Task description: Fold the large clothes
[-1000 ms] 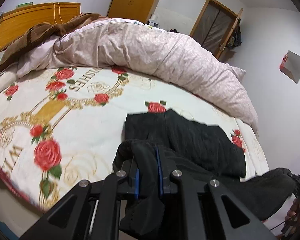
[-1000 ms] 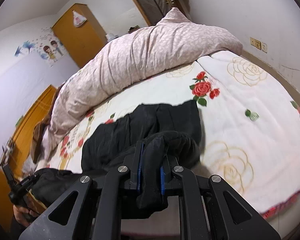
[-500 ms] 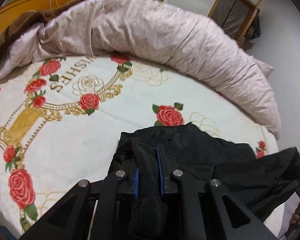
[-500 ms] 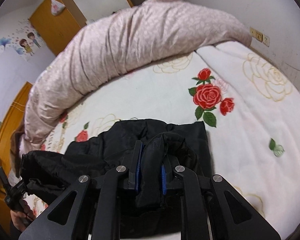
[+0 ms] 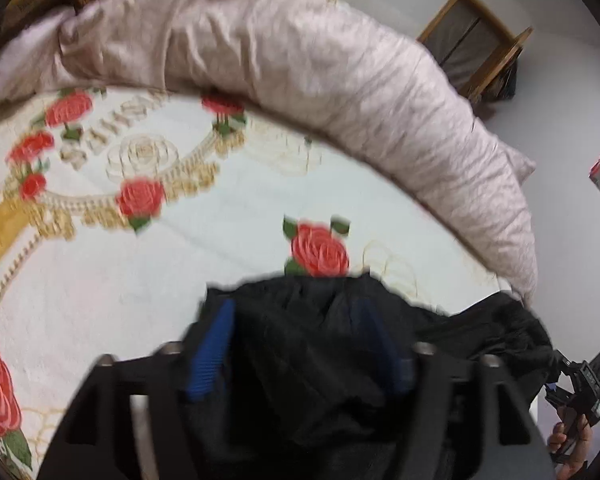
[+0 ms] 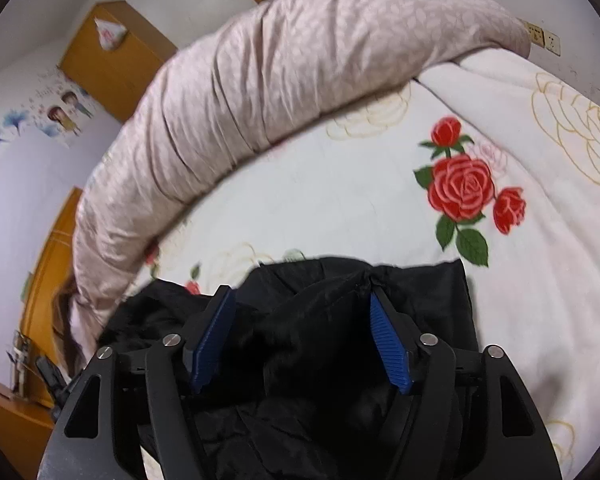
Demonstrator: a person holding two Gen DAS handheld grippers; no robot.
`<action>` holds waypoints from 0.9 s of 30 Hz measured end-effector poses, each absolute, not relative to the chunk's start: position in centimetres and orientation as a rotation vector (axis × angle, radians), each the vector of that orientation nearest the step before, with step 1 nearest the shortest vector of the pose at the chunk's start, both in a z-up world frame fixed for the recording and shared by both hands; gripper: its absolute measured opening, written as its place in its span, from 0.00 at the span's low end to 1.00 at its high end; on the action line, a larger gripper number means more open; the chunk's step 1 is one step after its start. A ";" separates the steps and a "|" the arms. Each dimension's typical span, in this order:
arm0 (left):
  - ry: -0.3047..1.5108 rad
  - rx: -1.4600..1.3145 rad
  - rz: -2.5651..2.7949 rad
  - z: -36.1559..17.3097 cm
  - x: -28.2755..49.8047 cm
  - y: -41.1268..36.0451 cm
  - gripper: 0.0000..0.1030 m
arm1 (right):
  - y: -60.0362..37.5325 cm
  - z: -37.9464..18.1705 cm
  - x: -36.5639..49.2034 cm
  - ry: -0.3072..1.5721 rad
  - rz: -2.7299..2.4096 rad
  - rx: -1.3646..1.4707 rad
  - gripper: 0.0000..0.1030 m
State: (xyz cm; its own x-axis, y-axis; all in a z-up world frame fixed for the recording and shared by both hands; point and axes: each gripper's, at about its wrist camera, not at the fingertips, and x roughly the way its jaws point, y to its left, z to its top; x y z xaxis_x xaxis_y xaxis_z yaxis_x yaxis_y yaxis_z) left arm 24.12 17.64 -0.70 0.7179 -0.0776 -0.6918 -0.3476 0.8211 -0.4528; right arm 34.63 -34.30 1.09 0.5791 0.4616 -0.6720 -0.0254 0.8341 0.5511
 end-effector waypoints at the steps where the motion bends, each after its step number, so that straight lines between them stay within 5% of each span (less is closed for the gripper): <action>1: 0.731 -0.603 0.161 -0.1 23.9 17.9 0.80 | -34.4 1.2 34.6 0.896 0.299 0.527 0.71; 4: 0.697 -0.614 0.148 0.6 23.9 18.8 0.87 | -34.7 1.3 34.6 0.848 0.274 0.486 0.73; 15: 0.940 -0.457 0.021 -4.8 27.7 18.2 0.88 | -35.5 -3.5 37.9 0.982 0.409 0.346 0.74; 18: 0.930 -0.432 -0.033 -4.7 29.0 17.5 0.79 | -34.5 -4.0 39.5 1.035 0.459 0.312 0.74; 19: 0.918 -0.425 -0.039 -4.5 29.3 17.2 0.64 | -34.3 -4.1 39.9 1.051 0.454 0.305 0.71; 20: 0.914 -0.413 -0.023 -4.3 29.5 17.1 0.53 | -34.0 -4.0 40.1 1.052 0.441 0.282 0.39; 21: 0.900 -0.405 -0.004 -4.1 29.7 16.9 0.46 | -33.4 -3.7 40.1 1.039 0.398 0.221 0.20; 23: 0.864 -0.393 0.056 -4.0 29.8 16.8 0.35 | -32.2 -3.2 39.8 0.997 0.323 0.130 0.15; 27: 0.869 -0.384 0.149 -6.5 31.2 16.7 0.35 | -31.5 -5.7 41.3 1.030 0.241 0.128 0.15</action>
State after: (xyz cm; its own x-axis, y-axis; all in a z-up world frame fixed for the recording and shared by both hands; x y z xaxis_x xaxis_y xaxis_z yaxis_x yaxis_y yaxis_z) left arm 31.24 16.67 -6.55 0.6406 -0.0273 -0.7674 -0.2815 0.9215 -0.2678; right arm 41.32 -31.53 -5.71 0.4910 0.2583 -0.8320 -0.1381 0.9660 0.2184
